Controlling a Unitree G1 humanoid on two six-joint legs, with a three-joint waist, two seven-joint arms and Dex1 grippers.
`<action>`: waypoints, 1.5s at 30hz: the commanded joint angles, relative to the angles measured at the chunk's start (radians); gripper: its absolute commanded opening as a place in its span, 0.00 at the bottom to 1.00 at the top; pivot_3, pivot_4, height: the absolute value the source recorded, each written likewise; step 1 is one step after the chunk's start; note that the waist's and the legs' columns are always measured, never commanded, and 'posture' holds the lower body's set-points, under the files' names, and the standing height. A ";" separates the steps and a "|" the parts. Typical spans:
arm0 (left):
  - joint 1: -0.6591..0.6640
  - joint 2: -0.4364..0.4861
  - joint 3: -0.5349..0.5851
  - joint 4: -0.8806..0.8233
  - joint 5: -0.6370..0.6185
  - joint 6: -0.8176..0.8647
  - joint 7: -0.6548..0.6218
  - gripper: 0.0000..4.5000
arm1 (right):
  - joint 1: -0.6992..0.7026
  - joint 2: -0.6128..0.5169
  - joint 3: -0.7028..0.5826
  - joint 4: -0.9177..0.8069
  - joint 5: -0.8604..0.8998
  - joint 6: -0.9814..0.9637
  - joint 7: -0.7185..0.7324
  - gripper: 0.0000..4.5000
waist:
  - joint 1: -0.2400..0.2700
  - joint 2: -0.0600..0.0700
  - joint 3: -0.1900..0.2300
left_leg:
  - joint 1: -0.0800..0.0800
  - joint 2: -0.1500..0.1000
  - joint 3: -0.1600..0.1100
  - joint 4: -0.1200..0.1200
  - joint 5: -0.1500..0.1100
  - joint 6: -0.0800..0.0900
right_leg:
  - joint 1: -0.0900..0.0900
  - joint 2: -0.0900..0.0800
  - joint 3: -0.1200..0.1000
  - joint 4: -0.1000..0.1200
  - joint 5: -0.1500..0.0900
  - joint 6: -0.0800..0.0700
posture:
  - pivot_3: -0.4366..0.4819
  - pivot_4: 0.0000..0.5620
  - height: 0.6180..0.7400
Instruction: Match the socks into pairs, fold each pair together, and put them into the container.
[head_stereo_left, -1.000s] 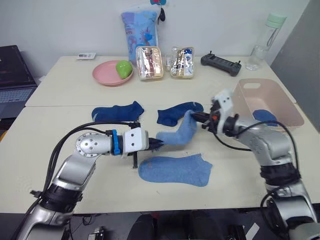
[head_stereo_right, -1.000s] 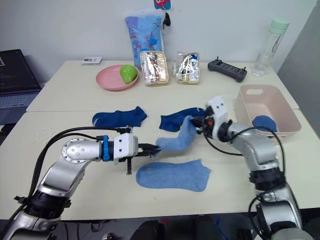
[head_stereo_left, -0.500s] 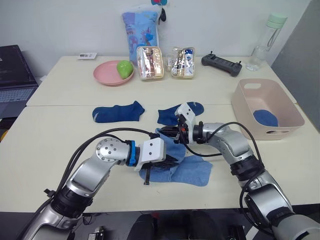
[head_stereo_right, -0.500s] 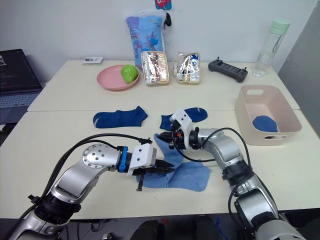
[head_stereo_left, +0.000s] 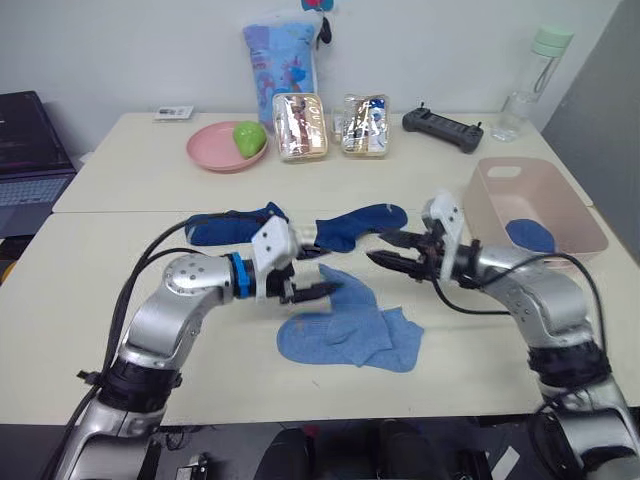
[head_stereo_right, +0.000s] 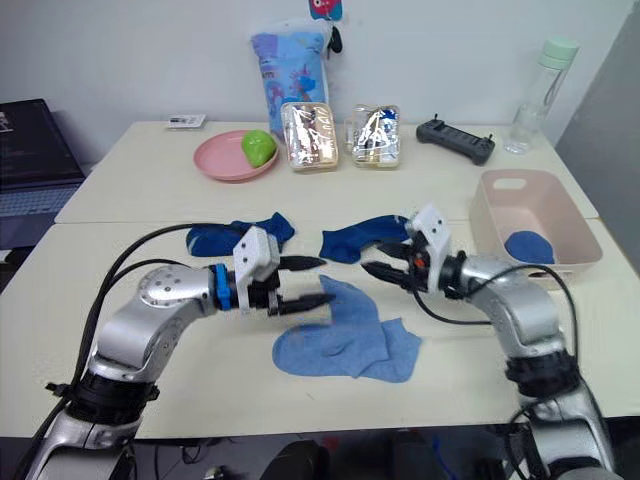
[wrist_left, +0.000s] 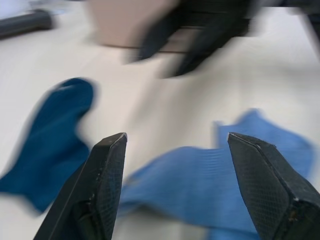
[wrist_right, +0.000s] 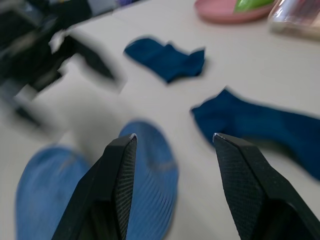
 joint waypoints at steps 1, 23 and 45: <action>-0.037 -0.016 0.024 0.105 0.049 -0.067 0.055 0.74 | 0.134 -0.095 -0.001 -0.207 0.097 0.100 0.053 0.58 | 0.004 0.000 0.000 | -0.001 0.000 0.000 0.000 0.000 0.000 | 0.000 0.000 0.000 -0.001 0.000 0.000 | 0.48 0.27 1.00; -0.109 -0.044 -0.071 0.358 0.135 -0.226 -0.132 0.41 | 0.325 -0.139 0.047 -0.272 0.068 0.118 -0.046 0.58 | 0.005 -0.001 0.000 | -0.001 0.000 0.000 0.002 0.000 0.000 | 0.000 0.000 0.000 0.000 0.000 0.001 | 0.48 0.27 1.00; -0.286 -0.126 -0.052 0.519 0.091 -0.162 -0.195 0.41 | 0.298 -0.134 0.036 -0.280 0.105 0.175 -0.087 0.58 | 0.014 -0.001 0.000 | -0.003 -0.001 -0.002 0.006 0.000 0.000 | 0.000 0.000 -0.002 0.001 0.000 0.001 | 0.48 0.27 1.00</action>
